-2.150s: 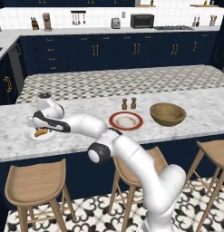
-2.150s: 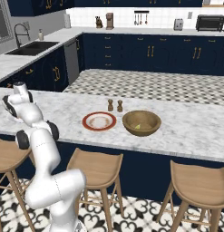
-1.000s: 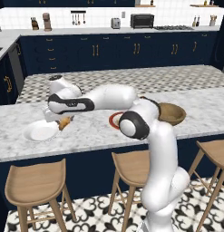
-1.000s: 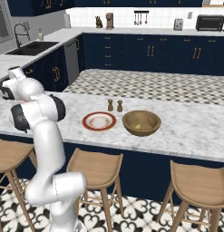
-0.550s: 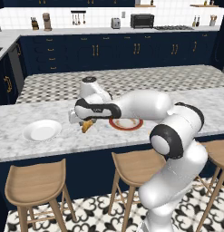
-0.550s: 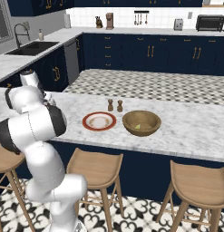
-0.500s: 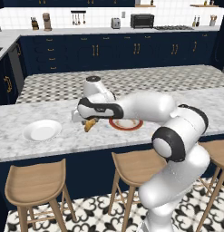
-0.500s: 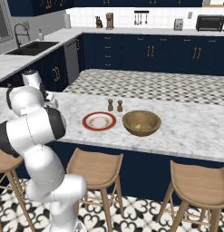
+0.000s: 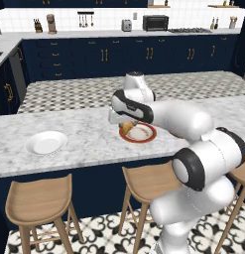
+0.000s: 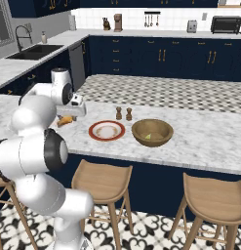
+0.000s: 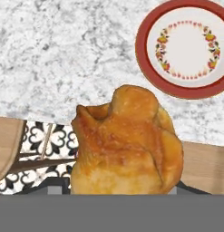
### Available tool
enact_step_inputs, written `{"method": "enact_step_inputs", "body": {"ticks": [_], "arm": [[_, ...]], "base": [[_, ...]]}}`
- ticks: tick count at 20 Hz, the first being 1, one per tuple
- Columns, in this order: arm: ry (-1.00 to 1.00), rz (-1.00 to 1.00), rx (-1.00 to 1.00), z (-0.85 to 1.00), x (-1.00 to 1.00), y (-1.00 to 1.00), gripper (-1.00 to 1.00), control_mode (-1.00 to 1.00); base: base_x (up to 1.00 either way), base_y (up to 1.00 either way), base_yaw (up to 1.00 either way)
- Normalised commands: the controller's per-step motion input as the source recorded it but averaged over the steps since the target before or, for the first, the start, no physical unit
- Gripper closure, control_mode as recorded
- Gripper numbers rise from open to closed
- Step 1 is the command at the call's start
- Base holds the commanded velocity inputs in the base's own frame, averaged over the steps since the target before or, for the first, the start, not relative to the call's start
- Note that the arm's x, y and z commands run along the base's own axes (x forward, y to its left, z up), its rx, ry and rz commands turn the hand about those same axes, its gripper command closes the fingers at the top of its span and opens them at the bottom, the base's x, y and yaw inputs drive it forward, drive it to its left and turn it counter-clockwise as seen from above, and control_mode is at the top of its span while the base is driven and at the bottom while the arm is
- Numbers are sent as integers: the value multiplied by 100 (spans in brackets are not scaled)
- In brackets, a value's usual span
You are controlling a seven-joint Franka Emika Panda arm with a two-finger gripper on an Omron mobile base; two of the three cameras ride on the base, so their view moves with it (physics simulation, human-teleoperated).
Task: Pick the chicken drumstick and lemon wedge from their plates and place them in the bowl. Then put the bowl in the fridge.
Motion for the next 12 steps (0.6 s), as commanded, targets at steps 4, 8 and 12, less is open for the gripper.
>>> {"method": "enact_step_inputs", "body": {"ticks": [4,8,12], "arm": [[8,-4,-15,0,7,-100,100,-100],[1,-5,-16,-1,10,-100,100,-100],[1,-3,-7,-11,21,-100,100,-100]], "base": [[0,0,0],[0,0,0],[0,0,0]]}}
